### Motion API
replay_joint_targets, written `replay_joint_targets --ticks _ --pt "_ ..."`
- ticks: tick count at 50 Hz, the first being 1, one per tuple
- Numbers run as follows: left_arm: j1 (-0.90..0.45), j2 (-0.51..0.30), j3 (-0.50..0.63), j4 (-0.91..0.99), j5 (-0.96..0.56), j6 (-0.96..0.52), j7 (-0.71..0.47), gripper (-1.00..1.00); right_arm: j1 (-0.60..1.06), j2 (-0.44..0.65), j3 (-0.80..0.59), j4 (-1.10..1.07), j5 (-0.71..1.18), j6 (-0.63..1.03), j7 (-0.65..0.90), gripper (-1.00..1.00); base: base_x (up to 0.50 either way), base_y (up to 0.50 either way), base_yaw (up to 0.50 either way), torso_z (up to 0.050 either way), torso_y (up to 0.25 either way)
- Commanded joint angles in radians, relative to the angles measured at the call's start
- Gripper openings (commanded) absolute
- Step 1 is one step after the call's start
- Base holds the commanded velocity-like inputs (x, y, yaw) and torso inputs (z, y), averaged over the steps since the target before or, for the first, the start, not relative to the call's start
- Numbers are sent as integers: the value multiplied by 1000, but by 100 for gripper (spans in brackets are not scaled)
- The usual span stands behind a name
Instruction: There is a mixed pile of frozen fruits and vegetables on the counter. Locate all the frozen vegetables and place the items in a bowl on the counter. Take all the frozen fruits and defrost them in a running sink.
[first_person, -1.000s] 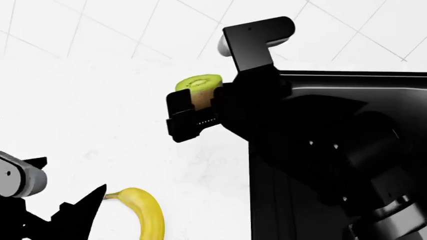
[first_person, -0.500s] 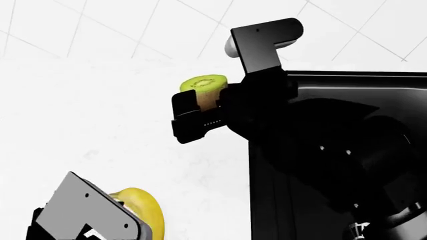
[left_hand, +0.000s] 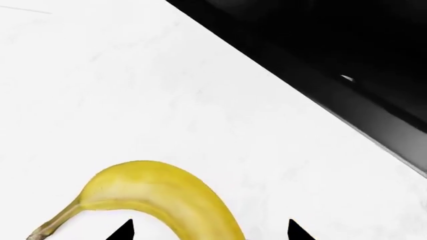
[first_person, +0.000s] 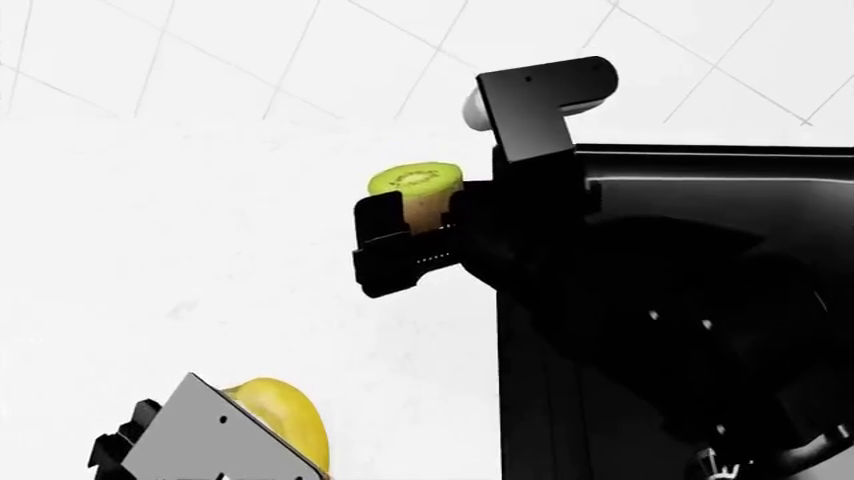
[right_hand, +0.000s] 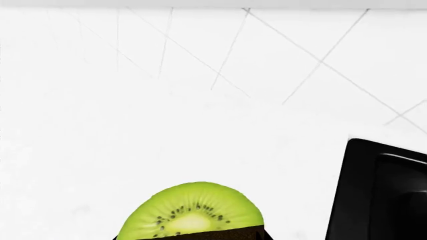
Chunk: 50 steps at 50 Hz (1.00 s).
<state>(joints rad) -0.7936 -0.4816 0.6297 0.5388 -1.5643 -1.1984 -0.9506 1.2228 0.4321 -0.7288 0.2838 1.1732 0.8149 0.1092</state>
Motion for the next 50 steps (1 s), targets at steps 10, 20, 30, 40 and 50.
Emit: replay_joint_targets --ticks 10,20,30,40,50 --pt "199 41 78 -88 153 12 41 -100 -32 20 17 -30 -4 -16 -10 -100 4 8 5 -18 0" --pt "133 32 2 -24 -34 14 -107 -100 -25 26 22 -39 6 -6 0 -100 10 10 4 -19 0" --pt "-7 -13 -90 5 -203 51 -197 -100 -44 59 46 -95 30 -7 33 -100 21 15 0 -18 0" --pt "-99 -97 -200 -12 -183 71 -116 -100 -155 169 119 -299 86 -47 130 -100 28 19 -2 -13 0" --pt "-217 -191 -282 -15 -252 73 -85 -100 -251 316 209 -543 197 -52 263 -100 0 2 0 0 0"
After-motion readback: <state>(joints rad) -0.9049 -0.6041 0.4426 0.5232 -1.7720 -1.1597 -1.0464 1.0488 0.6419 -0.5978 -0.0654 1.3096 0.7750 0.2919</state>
